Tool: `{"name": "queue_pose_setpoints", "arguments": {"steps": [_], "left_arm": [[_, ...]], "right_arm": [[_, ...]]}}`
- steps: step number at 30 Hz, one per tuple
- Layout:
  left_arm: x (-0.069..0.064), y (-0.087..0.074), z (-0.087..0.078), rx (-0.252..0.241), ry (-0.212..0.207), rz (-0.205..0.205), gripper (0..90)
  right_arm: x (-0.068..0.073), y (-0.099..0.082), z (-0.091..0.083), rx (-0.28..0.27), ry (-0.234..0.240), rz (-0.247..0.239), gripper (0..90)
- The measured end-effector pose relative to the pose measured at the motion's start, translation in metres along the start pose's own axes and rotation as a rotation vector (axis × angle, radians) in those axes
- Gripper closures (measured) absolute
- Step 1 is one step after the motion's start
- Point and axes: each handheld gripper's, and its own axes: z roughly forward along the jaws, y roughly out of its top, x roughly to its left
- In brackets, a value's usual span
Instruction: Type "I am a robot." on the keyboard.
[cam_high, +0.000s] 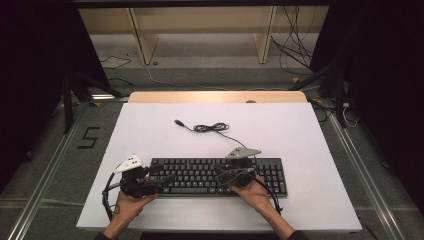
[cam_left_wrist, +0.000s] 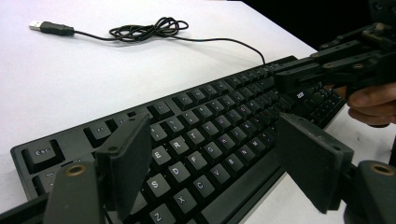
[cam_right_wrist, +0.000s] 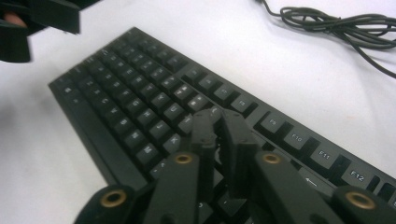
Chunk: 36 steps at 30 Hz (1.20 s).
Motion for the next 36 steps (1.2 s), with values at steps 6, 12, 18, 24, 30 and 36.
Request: {"name": "queue_pose_setpoints", "arguments": {"steps": [6, 12, 18, 24, 30, 36], "left_arm": [[-0.001, -0.001, -0.001, 0.0, 0.003, 0.014, 26.8], [-0.001, -0.002, -0.002, 0.001, 0.004, 0.011, 26.8], [-0.001, -0.002, -0.002, 0.004, 0.003, 0.018, 26.8], [-0.002, -0.002, -0.002, 0.004, 0.003, 0.018, 26.8], [-0.001, -0.002, -0.003, 0.003, 0.004, 0.019, 26.8], [-0.001, -0.003, -0.003, 0.004, 0.007, 0.02, 26.8]], "right_arm": [[-0.001, 0.002, 0.011, 0.021, -0.008, -0.005, 90.0], [0.003, 0.005, 0.023, 0.047, -0.002, -0.011, 90.0], [0.006, 0.006, 0.033, 0.067, -0.003, -0.016, 90.0], [0.007, 0.006, 0.039, 0.088, -0.015, -0.018, 90.0], [0.009, 0.003, 0.043, 0.112, -0.034, -0.029, 90.0], [0.011, 0.003, 0.043, 0.112, -0.049, -0.036, 90.0]]}}
